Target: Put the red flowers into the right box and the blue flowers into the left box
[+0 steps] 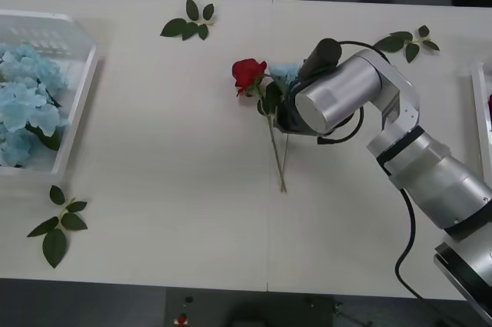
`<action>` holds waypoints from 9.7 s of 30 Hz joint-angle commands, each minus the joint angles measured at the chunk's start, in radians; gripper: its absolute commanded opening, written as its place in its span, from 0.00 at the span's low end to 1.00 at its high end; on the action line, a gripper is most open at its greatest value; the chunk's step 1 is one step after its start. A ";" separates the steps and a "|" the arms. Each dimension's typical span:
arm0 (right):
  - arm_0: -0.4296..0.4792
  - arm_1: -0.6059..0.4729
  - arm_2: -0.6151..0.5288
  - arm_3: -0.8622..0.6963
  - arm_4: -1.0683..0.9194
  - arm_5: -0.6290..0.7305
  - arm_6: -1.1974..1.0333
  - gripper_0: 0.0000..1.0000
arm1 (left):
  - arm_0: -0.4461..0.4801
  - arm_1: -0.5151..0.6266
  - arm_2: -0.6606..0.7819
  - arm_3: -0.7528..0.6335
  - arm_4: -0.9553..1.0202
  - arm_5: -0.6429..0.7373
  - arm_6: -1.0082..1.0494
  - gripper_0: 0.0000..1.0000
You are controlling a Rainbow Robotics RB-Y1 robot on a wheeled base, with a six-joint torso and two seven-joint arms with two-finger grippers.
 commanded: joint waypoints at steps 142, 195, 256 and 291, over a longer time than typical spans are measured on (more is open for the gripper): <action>0.215 -0.200 -0.331 -0.479 -1.025 -0.420 0.943 0.91 | -0.285 -1.120 -0.046 -0.239 -0.101 -0.100 0.104 0.00; -0.012 -0.281 -0.133 -0.396 -0.506 0.082 0.524 1.00 | 0.314 -0.164 0.573 -0.089 -0.761 -0.234 0.135 0.00; -0.073 0.167 0.034 0.248 0.173 -0.235 0.377 0.29 | 0.041 -0.189 -0.208 -0.985 0.083 -0.597 -0.024 0.68; -0.162 -0.669 -0.107 -0.226 -0.443 0.341 0.105 0.00 | -0.055 -0.347 -0.130 -0.814 0.103 -0.175 -0.024 0.68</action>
